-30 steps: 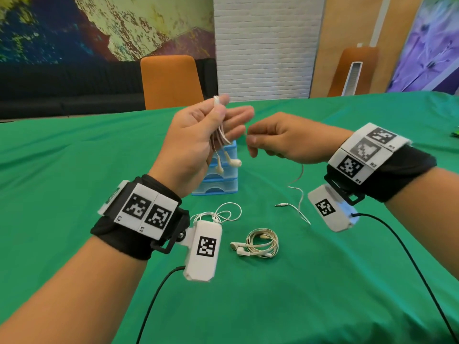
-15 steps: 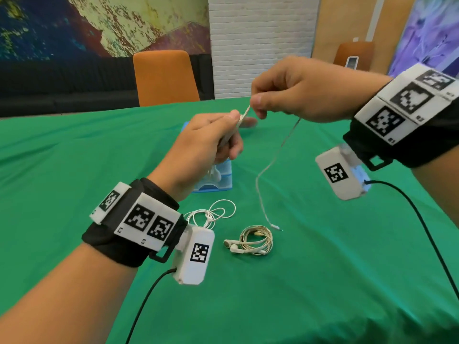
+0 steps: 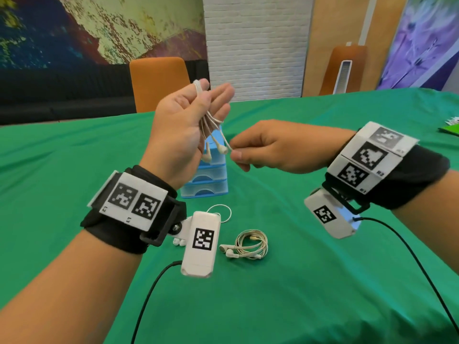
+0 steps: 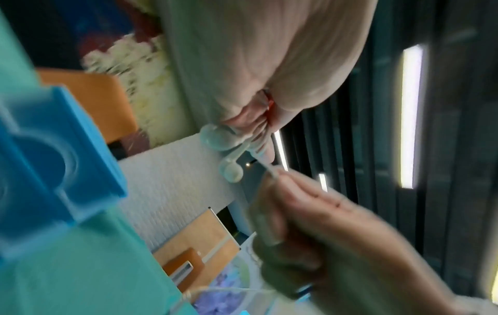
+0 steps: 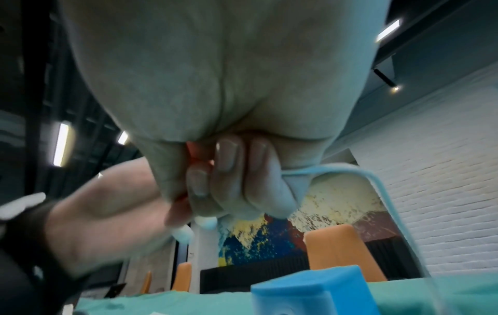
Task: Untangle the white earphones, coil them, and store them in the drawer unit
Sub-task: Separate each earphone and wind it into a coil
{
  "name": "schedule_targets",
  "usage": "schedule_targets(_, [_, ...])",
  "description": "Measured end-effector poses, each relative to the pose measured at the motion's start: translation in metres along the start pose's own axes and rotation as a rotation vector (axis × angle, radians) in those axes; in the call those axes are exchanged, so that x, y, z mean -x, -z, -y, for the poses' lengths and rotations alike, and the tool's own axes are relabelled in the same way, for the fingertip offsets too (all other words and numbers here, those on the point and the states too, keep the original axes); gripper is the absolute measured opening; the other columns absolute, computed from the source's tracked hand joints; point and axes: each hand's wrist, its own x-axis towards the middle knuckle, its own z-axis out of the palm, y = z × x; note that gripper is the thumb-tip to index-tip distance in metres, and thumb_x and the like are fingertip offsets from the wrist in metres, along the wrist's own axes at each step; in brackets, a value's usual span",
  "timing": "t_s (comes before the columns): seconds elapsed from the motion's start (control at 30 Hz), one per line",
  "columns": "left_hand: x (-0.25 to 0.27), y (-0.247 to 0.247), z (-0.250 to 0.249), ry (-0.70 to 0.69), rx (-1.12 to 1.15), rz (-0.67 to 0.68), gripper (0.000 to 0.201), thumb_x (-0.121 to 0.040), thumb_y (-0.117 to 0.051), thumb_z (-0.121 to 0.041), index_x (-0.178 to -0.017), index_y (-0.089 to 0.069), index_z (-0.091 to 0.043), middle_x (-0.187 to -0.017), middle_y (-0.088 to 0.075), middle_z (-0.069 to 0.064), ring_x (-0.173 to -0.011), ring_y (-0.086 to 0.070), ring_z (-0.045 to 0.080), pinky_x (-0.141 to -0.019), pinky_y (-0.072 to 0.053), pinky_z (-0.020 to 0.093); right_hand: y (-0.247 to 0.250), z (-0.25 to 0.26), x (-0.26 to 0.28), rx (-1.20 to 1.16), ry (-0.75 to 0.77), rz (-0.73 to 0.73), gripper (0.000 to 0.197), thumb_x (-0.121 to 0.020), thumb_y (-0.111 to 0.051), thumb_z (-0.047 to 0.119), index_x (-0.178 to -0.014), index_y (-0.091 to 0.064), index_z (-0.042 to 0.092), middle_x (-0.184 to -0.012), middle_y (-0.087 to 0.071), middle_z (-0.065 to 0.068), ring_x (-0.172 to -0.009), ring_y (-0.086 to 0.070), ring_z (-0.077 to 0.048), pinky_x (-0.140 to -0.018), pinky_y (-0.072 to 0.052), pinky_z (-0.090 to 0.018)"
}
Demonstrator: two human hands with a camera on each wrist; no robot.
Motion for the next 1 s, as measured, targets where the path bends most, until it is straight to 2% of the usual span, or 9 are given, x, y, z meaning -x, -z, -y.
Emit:
schedule_targets(0.07, [0.003,0.001,0.004,-0.034,-0.275,0.062,0.038,-0.108,-0.037,-0.003,-0.144,-0.037,0.007,-0.121,-0.068,0.015,-0.103,-0.072,0.011,-0.088,-0.057,0.024,0.008,0.010,0.001,-0.004,0.036,0.010,0.029,-0.103,-0.051,0.019,-0.080,-0.064,0.006,-0.052,-0.047,0.016,-0.049,-0.043,-0.001,-0.053,-0.034,-0.010])
schedule_targets(0.13, [0.007,0.003,0.007,-0.089,-0.570,0.182,0.024,-0.108,-0.036,-0.005,-0.119,-0.054,0.005,-0.096,-0.072,0.013,-0.074,-0.071,0.007,-0.067,-0.054,0.019,0.017,0.016,0.001,0.007,0.079,-0.017,0.027,-0.102,-0.052,0.015,-0.082,-0.066,0.003,-0.056,-0.050,0.017,-0.051,-0.042,-0.001,-0.055,-0.034,-0.010])
schedule_targets(0.2, [0.010,0.008,0.007,-0.112,-0.713,0.261,0.027,-0.108,-0.039,-0.013,-0.099,-0.060,0.002,-0.073,-0.064,0.019,-0.052,-0.052,0.015,-0.051,-0.040,0.022,0.027,0.015,0.000,0.010,0.091,-0.096,0.025,-0.102,-0.053,0.015,-0.083,-0.067,0.005,-0.056,-0.050,0.015,-0.051,-0.041,-0.001,-0.054,-0.033,-0.011])
schedule_targets(0.43, [0.017,0.021,-0.008,0.084,-0.396,0.347,0.040,-0.106,-0.038,-0.019,-0.109,-0.070,0.005,-0.053,-0.026,-0.002,-0.050,-0.013,0.015,-0.047,-0.012,0.027,0.027,-0.017,-0.003,0.019,-0.008,-0.294,0.026,-0.103,-0.052,0.025,-0.082,-0.065,0.016,-0.062,-0.041,0.000,-0.054,-0.033,-0.010,-0.051,-0.030,-0.021])
schedule_targets(0.57, [0.014,0.023,-0.015,0.072,-0.119,0.231,0.035,-0.105,-0.038,-0.013,-0.122,-0.060,0.008,-0.063,-0.047,0.005,-0.046,-0.037,0.008,-0.049,-0.029,0.020,0.000,-0.027,-0.002,-0.039,-0.056,-0.287,0.025,-0.103,-0.051,0.023,-0.084,-0.063,0.012,-0.065,-0.044,0.002,-0.057,-0.036,-0.008,-0.054,-0.032,-0.019])
schedule_targets(0.67, [0.009,0.020,-0.013,0.077,0.030,0.082,0.030,-0.106,-0.039,-0.007,-0.129,-0.052,0.009,-0.089,-0.073,0.011,-0.076,-0.071,0.013,-0.069,-0.054,0.019,-0.020,-0.020,-0.004,0.053,-0.041,-0.213,0.022,-0.102,-0.052,0.025,-0.088,-0.066,0.017,-0.065,-0.051,0.007,-0.058,-0.043,-0.006,-0.061,-0.036,-0.020])
schedule_targets(0.77, [0.006,0.017,-0.005,0.043,-0.142,0.003,0.028,-0.105,-0.044,-0.002,-0.131,-0.050,0.006,-0.110,-0.073,0.020,-0.100,-0.074,0.020,-0.085,-0.058,0.026,-0.030,-0.003,-0.007,0.175,0.047,-0.124,0.018,-0.101,-0.055,0.026,-0.093,-0.069,0.018,-0.074,-0.061,0.008,-0.067,-0.049,-0.009,-0.066,-0.037,-0.024])
schedule_targets(0.87, [0.008,0.018,0.003,0.034,-0.526,0.059,0.016,-0.102,-0.045,0.003,-0.111,-0.059,0.000,-0.095,-0.071,0.016,-0.074,-0.071,0.008,-0.072,-0.059,0.022,-0.021,0.013,-0.011,0.295,0.191,-0.156,0.016,-0.097,-0.058,0.024,-0.090,-0.070,0.015,-0.085,-0.065,-0.002,-0.073,-0.050,-0.016,-0.066,-0.033,-0.028])
schedule_targets(1.0, [0.010,0.019,0.007,0.167,-0.736,0.218,0.033,-0.100,-0.042,-0.007,-0.083,-0.062,0.012,-0.065,-0.060,0.019,-0.047,-0.049,0.021,-0.049,-0.040,0.025,0.000,0.024,-0.014,0.650,0.122,-0.223,0.017,-0.096,-0.058,0.039,-0.104,-0.070,0.032,-0.100,-0.041,0.003,-0.094,-0.043,-0.024,-0.078,-0.041,-0.043])
